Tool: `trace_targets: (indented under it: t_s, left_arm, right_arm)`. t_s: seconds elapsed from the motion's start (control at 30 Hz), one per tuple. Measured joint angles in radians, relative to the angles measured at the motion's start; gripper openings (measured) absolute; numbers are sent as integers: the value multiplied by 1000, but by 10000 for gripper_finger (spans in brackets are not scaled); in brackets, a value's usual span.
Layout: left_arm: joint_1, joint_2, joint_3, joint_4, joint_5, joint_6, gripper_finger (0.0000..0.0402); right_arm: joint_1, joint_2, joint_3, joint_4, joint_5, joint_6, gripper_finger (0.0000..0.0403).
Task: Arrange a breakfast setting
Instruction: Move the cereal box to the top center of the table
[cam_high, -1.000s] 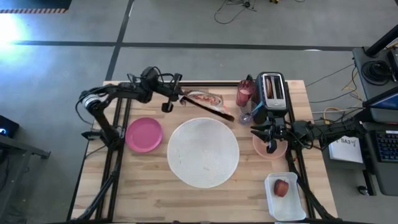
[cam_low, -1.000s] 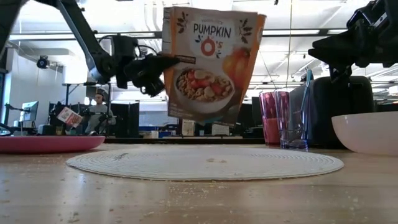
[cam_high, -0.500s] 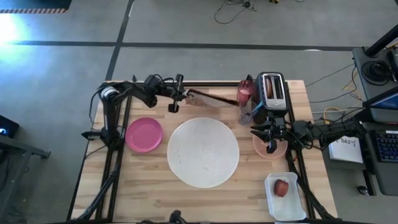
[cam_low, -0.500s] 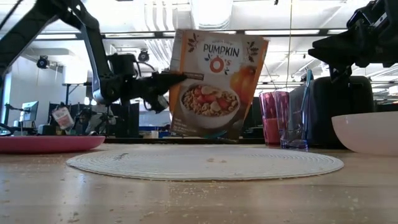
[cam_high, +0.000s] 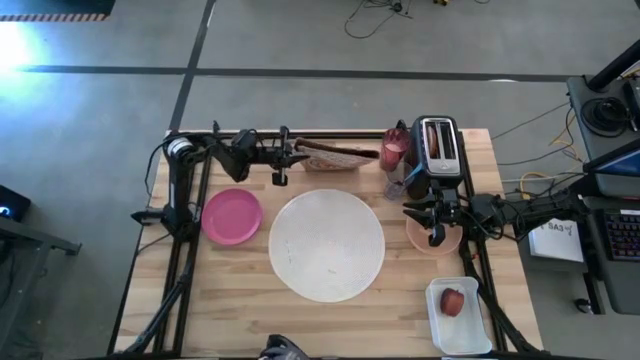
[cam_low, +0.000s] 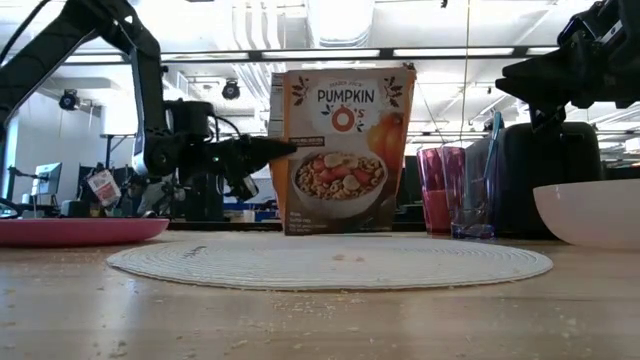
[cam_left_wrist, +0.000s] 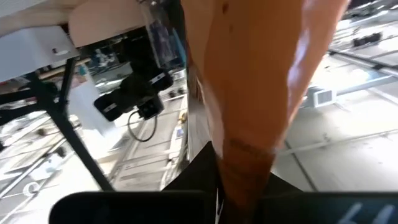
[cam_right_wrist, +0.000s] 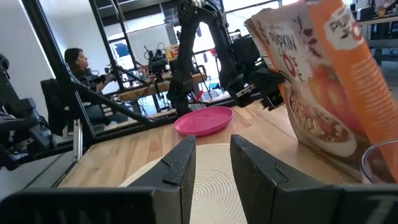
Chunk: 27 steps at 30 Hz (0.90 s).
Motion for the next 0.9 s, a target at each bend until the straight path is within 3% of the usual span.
trace_targets:
  t_s: [0.37,0.63,0.9]
  left_arm:
    - [2,-1,-62,1,-161,-28,0]
    - [2,-2,-44,-2,-167,-186,0]
    - [4,-2,-15,-14,-209,-199,0]
  right_arm:
    - [0,0,0,0,0,0,91]
    - [0,0,0,0,0,0,91]
    - [0,0,0,0,0,0,91]
